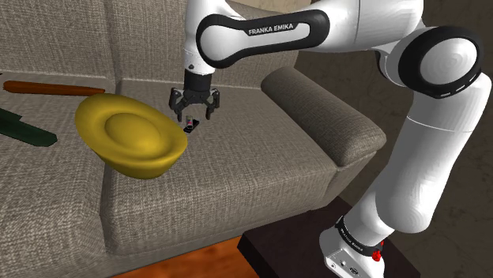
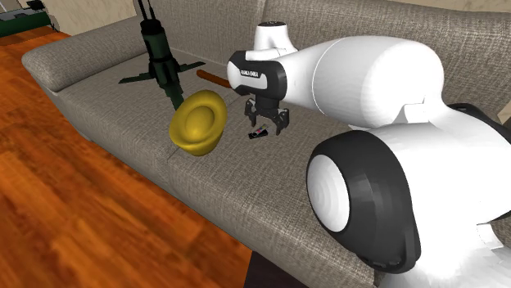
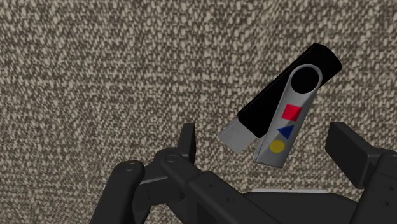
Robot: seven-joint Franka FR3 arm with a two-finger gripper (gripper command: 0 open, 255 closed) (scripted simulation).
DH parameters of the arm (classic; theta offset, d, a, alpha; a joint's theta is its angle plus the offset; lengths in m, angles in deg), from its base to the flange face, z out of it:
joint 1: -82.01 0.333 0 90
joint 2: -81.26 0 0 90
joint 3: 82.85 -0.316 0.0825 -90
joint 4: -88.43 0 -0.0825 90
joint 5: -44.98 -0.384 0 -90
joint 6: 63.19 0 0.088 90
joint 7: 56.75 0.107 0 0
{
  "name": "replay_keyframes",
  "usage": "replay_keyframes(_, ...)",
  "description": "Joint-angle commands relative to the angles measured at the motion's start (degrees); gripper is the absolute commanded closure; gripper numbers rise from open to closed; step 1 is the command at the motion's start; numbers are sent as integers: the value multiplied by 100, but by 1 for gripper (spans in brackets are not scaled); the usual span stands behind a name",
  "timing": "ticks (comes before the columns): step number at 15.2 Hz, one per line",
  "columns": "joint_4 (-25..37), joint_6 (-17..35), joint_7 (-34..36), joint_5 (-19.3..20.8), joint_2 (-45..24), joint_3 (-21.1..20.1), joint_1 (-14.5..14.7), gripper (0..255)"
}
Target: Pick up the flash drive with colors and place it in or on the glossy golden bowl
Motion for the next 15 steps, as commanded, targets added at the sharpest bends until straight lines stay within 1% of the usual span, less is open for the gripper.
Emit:
replay_keyframes(1,-4,11,3,3,-6,0,1,0)
replay_keyframes(5,-4,11,2,3,-6,0,1,0)
replay_keyframes(6,-4,11,2,3,-6,0,1,255)
replay_keyframes(15,-4,11,3,3,-6,1,2,255)
